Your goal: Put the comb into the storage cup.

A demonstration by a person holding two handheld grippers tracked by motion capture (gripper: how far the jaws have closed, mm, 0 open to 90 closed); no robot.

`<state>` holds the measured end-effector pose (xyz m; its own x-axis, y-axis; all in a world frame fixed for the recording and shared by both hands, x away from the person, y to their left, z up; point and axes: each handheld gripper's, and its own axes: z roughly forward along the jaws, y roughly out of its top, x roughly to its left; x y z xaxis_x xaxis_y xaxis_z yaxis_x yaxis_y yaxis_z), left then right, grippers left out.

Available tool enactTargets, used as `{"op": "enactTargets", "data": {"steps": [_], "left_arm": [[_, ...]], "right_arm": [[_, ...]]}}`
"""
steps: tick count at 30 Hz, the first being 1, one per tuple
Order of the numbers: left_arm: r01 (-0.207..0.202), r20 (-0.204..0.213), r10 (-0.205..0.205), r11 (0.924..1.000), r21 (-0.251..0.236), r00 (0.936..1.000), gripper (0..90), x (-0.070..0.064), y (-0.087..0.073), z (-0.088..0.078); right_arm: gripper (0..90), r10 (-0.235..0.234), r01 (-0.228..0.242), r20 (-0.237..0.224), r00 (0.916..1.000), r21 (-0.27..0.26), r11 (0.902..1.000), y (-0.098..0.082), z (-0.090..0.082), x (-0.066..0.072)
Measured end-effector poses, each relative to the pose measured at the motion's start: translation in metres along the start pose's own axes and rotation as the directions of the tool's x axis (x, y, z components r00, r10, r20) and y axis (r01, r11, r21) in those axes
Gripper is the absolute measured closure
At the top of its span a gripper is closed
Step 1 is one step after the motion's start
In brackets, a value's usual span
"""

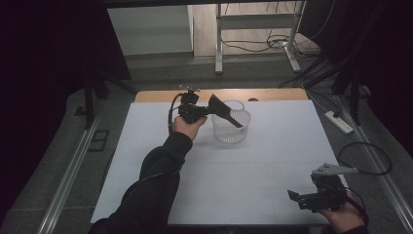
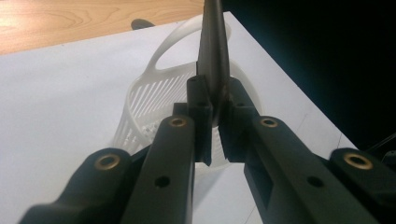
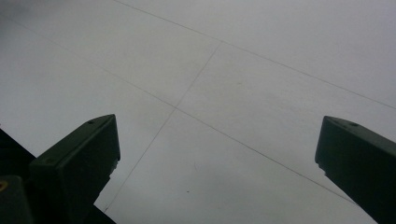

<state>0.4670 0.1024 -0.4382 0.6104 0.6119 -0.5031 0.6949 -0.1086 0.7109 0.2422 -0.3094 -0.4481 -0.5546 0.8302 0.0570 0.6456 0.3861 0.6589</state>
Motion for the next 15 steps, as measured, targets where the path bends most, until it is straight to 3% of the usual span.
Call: {"op": "enactTargets", "data": {"steps": [10, 15], "left_arm": [[0.039, 0.013, -0.038, 0.999, -0.023, 0.9992, 82.8, 0.011, -0.01, -0.001], [0.015, -0.017, -0.015, 0.9998, -0.014, 0.9997, 81.5, 0.012, -0.011, -0.002]], "right_arm": [[0.3, -0.001, 0.001, -0.001, 1.0, 0.004, 1.0, 0.0, 0.0, 0.0], [0.4, -0.002, 0.002, -0.001, 1.0, 0.005, 1.0, 0.0, 0.001, 0.0]]}}
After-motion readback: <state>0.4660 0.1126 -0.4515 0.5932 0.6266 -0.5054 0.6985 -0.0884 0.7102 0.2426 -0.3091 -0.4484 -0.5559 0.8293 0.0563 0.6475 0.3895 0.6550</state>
